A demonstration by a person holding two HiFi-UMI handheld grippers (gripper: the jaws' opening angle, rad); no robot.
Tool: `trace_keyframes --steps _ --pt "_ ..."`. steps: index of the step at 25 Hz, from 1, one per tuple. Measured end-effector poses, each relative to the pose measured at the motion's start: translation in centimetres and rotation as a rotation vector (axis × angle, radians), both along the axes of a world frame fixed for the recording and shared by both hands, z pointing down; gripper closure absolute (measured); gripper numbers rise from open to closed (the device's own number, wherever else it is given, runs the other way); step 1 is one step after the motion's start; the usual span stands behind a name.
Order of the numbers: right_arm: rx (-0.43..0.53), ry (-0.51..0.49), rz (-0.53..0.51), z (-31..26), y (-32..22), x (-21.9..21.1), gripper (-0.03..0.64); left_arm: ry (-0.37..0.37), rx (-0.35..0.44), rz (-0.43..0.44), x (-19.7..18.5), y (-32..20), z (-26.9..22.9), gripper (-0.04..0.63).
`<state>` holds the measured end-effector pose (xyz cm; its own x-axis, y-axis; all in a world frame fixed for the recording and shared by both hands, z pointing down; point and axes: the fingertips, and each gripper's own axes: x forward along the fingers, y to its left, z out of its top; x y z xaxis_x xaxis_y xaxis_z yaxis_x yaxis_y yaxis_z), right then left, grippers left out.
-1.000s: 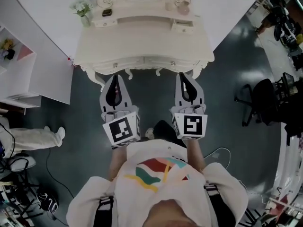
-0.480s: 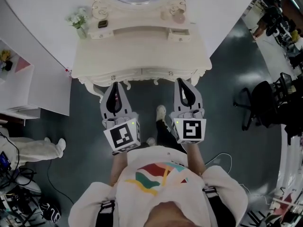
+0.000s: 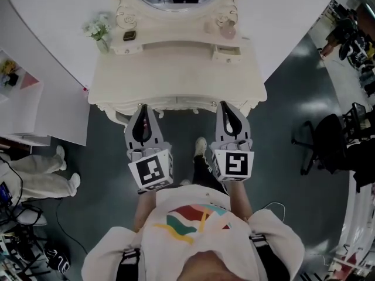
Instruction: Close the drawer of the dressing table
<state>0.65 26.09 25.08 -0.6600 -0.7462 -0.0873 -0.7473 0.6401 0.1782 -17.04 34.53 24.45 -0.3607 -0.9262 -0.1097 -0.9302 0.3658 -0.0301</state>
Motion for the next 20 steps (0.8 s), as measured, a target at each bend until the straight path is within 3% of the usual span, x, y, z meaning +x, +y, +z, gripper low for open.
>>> trace_keyframes --steps 20 --pt "-0.094 0.04 -0.04 0.1 -22.2 -4.1 0.617 0.022 0.011 -0.038 -3.1 -22.0 -1.7 0.589"
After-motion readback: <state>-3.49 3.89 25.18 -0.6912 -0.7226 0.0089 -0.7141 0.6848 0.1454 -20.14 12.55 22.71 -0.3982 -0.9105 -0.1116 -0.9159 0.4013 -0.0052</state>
